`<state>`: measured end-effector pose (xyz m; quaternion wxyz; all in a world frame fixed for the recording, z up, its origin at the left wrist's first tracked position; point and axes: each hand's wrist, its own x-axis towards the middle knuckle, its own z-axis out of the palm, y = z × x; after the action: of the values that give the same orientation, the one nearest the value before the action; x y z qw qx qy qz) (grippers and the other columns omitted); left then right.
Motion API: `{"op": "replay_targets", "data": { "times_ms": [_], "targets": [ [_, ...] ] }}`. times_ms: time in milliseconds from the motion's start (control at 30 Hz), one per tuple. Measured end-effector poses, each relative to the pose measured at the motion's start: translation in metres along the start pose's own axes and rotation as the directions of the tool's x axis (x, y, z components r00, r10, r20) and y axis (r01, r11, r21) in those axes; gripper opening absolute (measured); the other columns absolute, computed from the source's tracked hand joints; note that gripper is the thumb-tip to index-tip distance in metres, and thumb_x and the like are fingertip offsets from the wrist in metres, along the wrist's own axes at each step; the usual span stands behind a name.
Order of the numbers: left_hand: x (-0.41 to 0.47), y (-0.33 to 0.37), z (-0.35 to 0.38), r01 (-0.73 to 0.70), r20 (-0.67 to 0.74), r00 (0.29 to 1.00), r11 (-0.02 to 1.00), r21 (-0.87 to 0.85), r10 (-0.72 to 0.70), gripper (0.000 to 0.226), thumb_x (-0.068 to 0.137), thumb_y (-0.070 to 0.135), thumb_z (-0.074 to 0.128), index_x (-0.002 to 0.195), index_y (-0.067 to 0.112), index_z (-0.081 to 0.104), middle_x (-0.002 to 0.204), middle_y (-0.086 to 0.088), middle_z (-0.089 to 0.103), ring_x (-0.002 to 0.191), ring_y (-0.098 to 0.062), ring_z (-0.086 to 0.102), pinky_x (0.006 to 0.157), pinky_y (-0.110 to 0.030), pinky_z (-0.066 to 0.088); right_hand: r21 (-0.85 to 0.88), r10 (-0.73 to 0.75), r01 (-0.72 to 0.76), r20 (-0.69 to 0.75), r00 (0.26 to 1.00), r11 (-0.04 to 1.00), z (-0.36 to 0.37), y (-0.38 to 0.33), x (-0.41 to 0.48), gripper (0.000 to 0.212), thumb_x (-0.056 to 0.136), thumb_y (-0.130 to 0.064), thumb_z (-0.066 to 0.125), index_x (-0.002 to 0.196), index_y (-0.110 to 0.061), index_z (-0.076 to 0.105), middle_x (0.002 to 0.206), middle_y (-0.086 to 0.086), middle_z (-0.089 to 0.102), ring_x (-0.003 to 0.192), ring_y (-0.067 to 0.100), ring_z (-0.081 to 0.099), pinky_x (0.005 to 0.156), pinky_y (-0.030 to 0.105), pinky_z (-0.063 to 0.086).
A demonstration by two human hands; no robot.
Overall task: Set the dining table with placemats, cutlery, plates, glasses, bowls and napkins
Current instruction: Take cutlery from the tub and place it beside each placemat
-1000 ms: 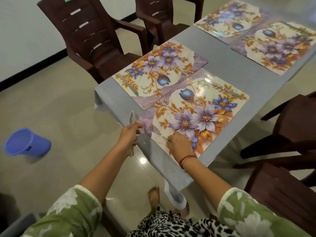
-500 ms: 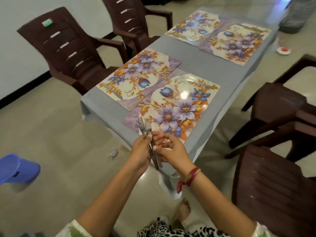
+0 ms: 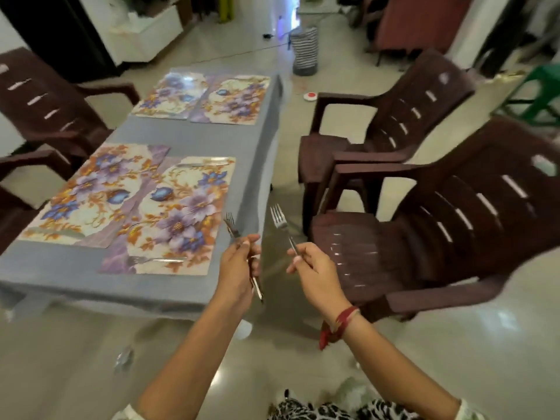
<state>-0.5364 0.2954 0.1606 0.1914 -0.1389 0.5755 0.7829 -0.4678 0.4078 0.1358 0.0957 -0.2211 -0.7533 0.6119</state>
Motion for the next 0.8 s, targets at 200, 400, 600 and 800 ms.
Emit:
{"op": "replay_targets", "data": {
  "times_ms": [200, 400, 600, 800],
  "targets": [
    [-0.035, -0.041, 0.107, 0.039, 0.175, 0.982, 0.98, 0.193, -0.073, 0.028, 0.1, 0.008, 0.034, 0.084, 0.011, 0.058, 0.041, 0.01, 0.026, 0.032, -0.001, 0.018, 0.032, -0.015, 0.013, 0.155, 0.081, -0.048, -0.217, 0.973, 0.987, -0.126, 0.013, -0.014, 0.027, 0.1, -0.02, 0.043, 0.096, -0.017, 0.07, 0.062, -0.006, 0.046, 0.057, 0.003, 0.042, 0.052, 0.012, 0.035],
    [-0.081, -0.128, 0.254, 0.022, 0.335, 0.934, 0.954, 0.301, -0.127, 0.028, 0.1, 0.011, 0.036, 0.088, 0.01, 0.061, 0.045, 0.01, 0.026, 0.035, -0.002, 0.018, 0.033, -0.016, 0.015, 0.274, 0.164, -0.088, -0.269, 0.949, 0.958, -0.283, 0.053, -0.033, 0.029, 0.1, -0.023, 0.043, 0.09, -0.023, 0.071, 0.069, -0.005, 0.044, 0.062, 0.004, 0.04, 0.055, 0.012, 0.034],
    [-0.132, -0.206, 0.394, 0.022, 0.44, 0.881, 0.945, 0.326, -0.173, 0.028, 0.102, 0.012, 0.037, 0.089, 0.008, 0.062, 0.042, 0.009, 0.028, 0.034, -0.002, 0.021, 0.032, -0.015, 0.018, 0.277, 0.132, -0.058, -0.259, 0.957, 0.959, -0.433, 0.084, -0.052, 0.022, 0.098, -0.014, 0.047, 0.105, -0.021, 0.067, 0.075, -0.009, 0.055, 0.069, 0.001, 0.048, 0.061, 0.011, 0.04],
    [-0.147, -0.229, 0.491, -0.135, 0.517, 0.853, 0.922, 0.363, -0.079, 0.026, 0.101, 0.01, 0.039, 0.094, 0.008, 0.064, 0.047, 0.009, 0.028, 0.037, -0.001, 0.021, 0.034, -0.015, 0.018, 0.297, 0.068, 0.012, -0.258, 0.964, 0.955, -0.54, 0.087, -0.021, 0.018, 0.097, -0.009, 0.049, 0.104, -0.022, 0.059, 0.083, -0.001, 0.059, 0.073, 0.005, 0.054, 0.065, 0.013, 0.046]
  ]
}}
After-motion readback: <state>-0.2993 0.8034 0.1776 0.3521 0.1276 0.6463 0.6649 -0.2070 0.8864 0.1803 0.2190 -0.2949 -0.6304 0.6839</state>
